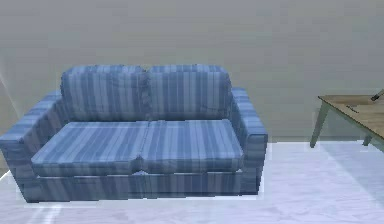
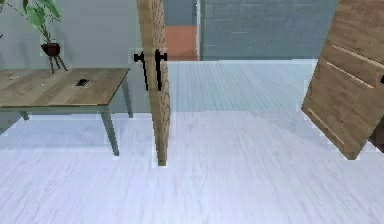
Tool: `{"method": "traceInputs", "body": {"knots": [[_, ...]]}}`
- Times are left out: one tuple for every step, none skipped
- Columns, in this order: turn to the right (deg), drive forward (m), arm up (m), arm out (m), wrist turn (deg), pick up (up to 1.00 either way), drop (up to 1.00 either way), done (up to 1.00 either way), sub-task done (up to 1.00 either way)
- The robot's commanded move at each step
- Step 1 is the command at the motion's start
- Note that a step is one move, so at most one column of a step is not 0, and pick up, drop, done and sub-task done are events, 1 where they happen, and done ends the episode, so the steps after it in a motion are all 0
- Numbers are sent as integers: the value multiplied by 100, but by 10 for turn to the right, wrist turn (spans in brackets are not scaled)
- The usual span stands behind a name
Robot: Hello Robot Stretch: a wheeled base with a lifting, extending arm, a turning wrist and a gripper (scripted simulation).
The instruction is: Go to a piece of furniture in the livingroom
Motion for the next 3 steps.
{"method": "traceInputs", "body": {"knots": [[0, 5, 0, 0, 0, 0, 0, 0, 0], [-450, 0, 0, 0, 0, 0, 0, 0, 0], [-300, 0, 0, 0, 0, 0, 0, 0, 0]]}}
